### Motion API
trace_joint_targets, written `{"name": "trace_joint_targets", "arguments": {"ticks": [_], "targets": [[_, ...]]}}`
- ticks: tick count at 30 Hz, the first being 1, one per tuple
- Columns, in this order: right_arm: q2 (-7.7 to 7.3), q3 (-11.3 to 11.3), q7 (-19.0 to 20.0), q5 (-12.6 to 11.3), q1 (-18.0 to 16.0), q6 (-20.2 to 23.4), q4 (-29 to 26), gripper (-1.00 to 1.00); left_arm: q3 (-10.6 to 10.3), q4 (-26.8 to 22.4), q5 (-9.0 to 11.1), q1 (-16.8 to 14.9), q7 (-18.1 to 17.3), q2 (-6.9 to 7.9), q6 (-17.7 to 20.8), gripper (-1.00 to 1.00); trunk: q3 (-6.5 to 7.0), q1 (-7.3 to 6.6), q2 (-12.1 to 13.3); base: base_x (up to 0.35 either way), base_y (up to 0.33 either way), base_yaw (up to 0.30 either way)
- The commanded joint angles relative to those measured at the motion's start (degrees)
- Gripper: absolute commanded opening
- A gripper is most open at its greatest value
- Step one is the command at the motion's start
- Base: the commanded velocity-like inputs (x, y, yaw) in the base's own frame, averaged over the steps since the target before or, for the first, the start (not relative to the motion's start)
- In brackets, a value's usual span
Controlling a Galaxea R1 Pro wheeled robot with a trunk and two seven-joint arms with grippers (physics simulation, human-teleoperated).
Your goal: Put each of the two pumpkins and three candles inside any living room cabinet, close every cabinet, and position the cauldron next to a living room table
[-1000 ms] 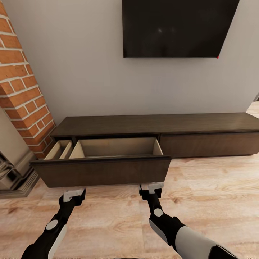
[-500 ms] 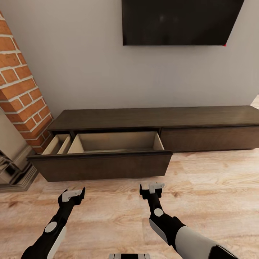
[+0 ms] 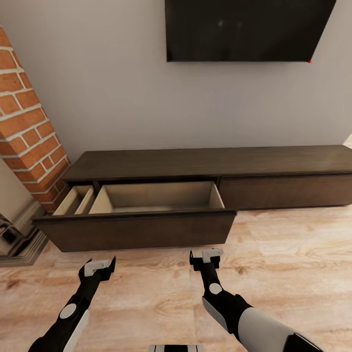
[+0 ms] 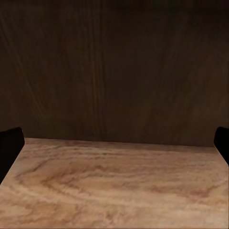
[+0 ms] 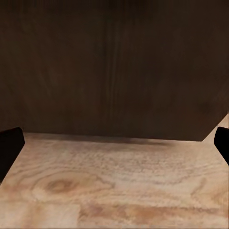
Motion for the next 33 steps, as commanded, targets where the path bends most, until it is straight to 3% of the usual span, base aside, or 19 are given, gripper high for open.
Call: {"name": "trace_joint_targets", "arguments": {"ticks": [1,12,33], "targets": [[-0.01,0.49,-0.28,-0.5,-0.06,-0.27,0.03,1.0,-0.02,0.03,0.41,-0.01,-0.11,0.02,-0.14,1.0,-0.05,0.02,-0.02,0.312,0.0,0.0],[-0.08,0.49,-0.1,-0.66,-0.06,-0.21,-0.05,1.0,0.07,0.02,0.41,0.03,-0.09,0.02,-0.07,1.0,-0.05,0.02,-0.02,0.304,0.0,0.0],[-0.04,0.32,4.98,-0.91,-0.06,0.16,0.11,1.0,0.08,-0.12,0.48,0.03,-0.2,-0.05,-0.22,1.0,0.5,0.02,-0.02,0.013,0.0,-0.056]]}}
